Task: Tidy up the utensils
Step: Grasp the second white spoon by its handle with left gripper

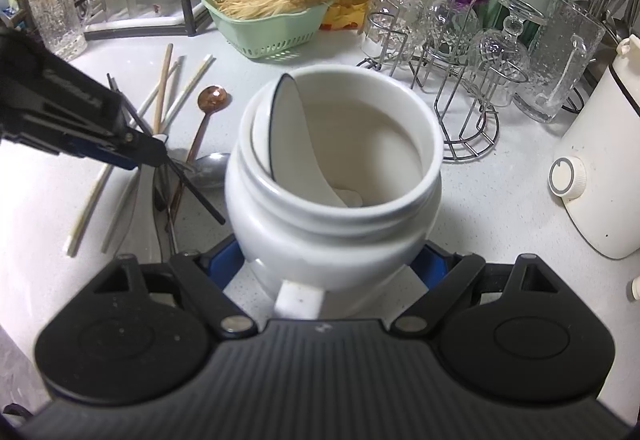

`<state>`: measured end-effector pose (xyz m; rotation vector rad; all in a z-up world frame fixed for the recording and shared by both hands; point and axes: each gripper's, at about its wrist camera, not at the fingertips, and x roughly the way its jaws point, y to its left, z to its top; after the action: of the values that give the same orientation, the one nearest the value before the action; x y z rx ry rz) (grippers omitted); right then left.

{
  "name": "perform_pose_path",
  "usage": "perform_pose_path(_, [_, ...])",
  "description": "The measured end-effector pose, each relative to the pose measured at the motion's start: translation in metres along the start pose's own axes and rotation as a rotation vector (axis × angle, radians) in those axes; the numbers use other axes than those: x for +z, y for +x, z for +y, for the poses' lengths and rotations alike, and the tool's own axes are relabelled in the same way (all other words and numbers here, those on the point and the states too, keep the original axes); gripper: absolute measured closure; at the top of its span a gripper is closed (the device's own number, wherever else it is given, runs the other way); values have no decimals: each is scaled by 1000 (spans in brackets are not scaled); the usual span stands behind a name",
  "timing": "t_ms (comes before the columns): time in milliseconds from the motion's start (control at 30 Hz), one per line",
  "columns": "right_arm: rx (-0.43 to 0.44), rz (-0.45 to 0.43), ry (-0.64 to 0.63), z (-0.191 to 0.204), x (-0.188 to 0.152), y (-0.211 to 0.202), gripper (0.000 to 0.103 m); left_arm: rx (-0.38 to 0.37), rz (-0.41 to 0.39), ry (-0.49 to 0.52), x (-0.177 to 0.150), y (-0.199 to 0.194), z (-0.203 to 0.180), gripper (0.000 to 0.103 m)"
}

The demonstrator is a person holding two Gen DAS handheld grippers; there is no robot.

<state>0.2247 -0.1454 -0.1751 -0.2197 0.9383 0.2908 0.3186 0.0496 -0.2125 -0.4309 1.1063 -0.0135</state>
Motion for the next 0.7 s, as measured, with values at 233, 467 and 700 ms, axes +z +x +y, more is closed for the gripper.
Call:
perform_pose_path(233, [16, 4, -22, -2, 1, 1, 13, 89, 34, 14, 9, 14, -8, 74])
perform_pose_path(467, [28, -1, -36, -2, 1, 0, 13, 144, 62, 25, 14, 22, -18, 75])
perform_pose_path(700, [28, -6, -30, -3, 0, 0, 13, 144, 69, 49, 13, 21, -22, 86])
